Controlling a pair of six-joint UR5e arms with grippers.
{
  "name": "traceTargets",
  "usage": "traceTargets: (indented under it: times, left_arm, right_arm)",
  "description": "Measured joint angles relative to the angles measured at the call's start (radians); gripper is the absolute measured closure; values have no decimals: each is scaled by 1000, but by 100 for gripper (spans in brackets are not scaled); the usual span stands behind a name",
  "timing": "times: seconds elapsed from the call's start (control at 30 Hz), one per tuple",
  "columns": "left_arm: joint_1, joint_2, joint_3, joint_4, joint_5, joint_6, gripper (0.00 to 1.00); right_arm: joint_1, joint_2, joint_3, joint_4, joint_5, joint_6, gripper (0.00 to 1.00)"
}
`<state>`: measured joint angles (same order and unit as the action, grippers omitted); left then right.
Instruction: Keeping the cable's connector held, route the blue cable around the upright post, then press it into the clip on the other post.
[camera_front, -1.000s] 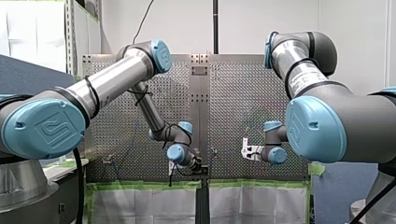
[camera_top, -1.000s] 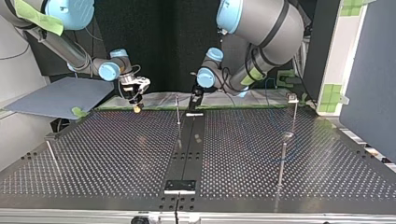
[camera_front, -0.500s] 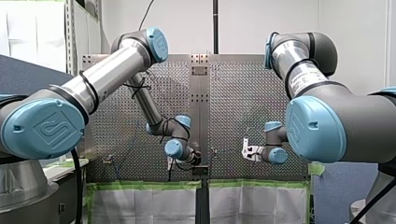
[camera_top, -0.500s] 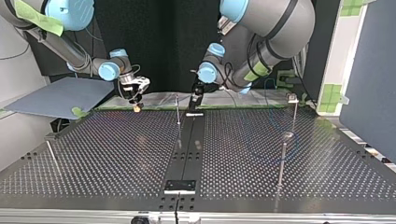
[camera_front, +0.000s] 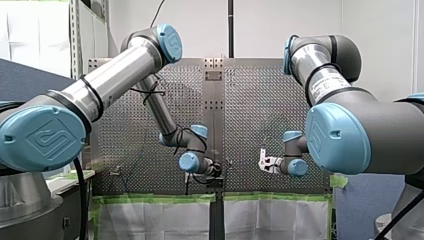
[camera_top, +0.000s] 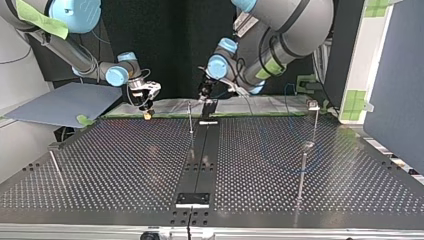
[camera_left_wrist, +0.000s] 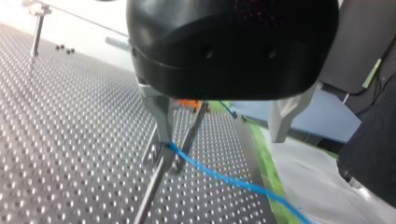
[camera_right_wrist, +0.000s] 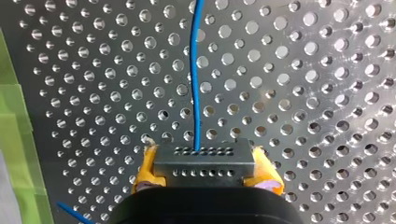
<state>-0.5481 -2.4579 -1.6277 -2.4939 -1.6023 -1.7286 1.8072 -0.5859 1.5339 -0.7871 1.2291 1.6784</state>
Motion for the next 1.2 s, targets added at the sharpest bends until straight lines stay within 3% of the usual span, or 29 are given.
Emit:
traceTargets:
  times: [0.43, 0.7, 1.2]
  left_arm:
    - [-24, 0, 0, 25, -44, 74, 0]
    - [-41, 1, 0, 62, -47, 81, 0]
    - [-47, 1, 0, 63, -70, 86, 0]
  right_arm:
    - [0, 4, 0, -2, -11, 7, 100]
    - [0, 6, 0, -4, -12, 11, 100]
    - [-4, 11, 0, -4, -24, 15, 100]
